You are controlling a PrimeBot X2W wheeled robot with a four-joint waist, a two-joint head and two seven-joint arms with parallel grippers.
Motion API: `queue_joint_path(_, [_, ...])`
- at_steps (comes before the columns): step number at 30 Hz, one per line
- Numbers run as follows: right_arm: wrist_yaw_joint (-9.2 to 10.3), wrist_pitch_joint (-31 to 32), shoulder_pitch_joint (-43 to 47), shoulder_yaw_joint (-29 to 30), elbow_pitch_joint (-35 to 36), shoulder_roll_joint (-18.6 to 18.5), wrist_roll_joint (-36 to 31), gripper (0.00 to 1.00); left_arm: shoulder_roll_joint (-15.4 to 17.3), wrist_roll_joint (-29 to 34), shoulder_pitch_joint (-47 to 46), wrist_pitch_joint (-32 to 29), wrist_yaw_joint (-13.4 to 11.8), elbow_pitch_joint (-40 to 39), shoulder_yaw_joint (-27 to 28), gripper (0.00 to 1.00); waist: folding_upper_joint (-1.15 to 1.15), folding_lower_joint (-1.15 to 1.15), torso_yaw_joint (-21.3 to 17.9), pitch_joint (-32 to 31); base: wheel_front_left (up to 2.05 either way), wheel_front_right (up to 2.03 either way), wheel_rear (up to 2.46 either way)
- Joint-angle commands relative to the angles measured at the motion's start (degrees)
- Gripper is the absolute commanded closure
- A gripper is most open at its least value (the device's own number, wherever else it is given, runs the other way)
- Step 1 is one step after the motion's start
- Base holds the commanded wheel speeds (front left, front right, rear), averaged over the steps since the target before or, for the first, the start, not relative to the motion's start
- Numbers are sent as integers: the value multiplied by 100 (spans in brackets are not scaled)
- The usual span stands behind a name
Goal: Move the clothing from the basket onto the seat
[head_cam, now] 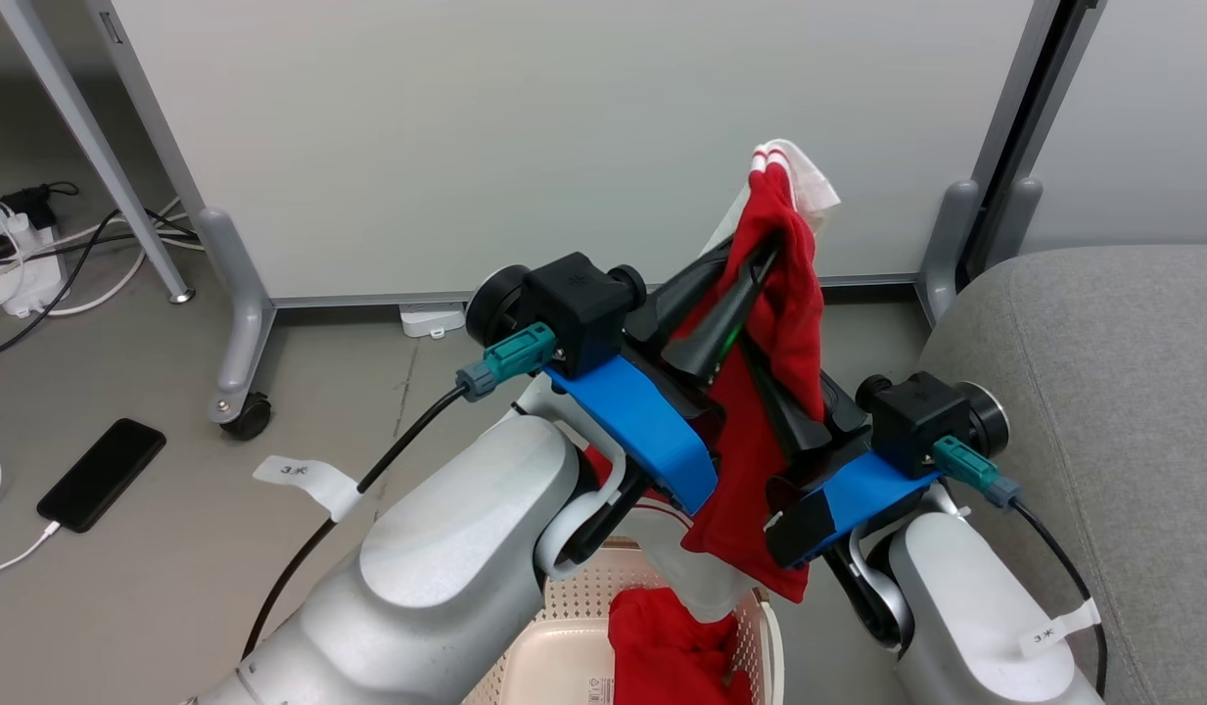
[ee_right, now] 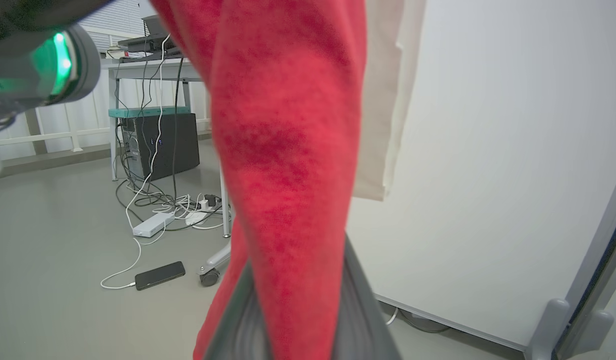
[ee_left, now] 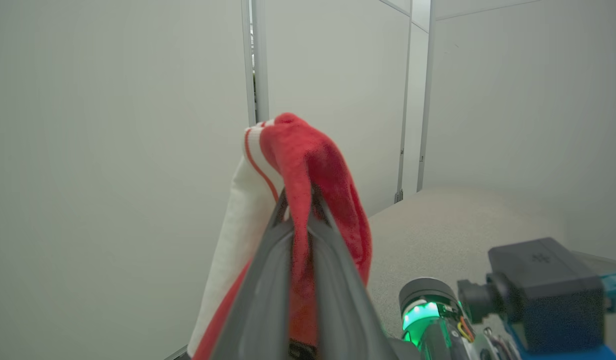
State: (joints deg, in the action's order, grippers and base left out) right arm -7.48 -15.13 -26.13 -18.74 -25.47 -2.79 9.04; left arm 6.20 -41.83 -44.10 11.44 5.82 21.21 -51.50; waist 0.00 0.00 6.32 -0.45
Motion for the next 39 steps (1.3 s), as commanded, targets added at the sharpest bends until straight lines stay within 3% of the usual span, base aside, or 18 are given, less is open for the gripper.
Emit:
queue_joint_path(1, [-3, -4, 80, 49, 30, -18, 33, 100, 1, -23, 8, -9, -28, 16, 9, 0, 0, 0, 8, 1, 0, 0, 0])
queue_joint_path(17, [-3, -4, 77, 524, 103, -17, -102, 100, 185, 75, 190, 24, -194, -183, -96, 0, 0, 0, -265, 298, 0, 0, 0])
queue_joint_path(26, [-3, -4, 149, 748, 285, -16, -156, 100, 494, 220, 430, 54, -337, -440, -200, 0, 0, 0, -864, 583, 0, 0, 0])
queue_joint_path(39, [-3, -4, 345, 1023, 587, -12, -170, 100, 683, 416, 504, 102, -438, -564, -335, 0, 0, 0, -1723, 834, 0, 0, 0])
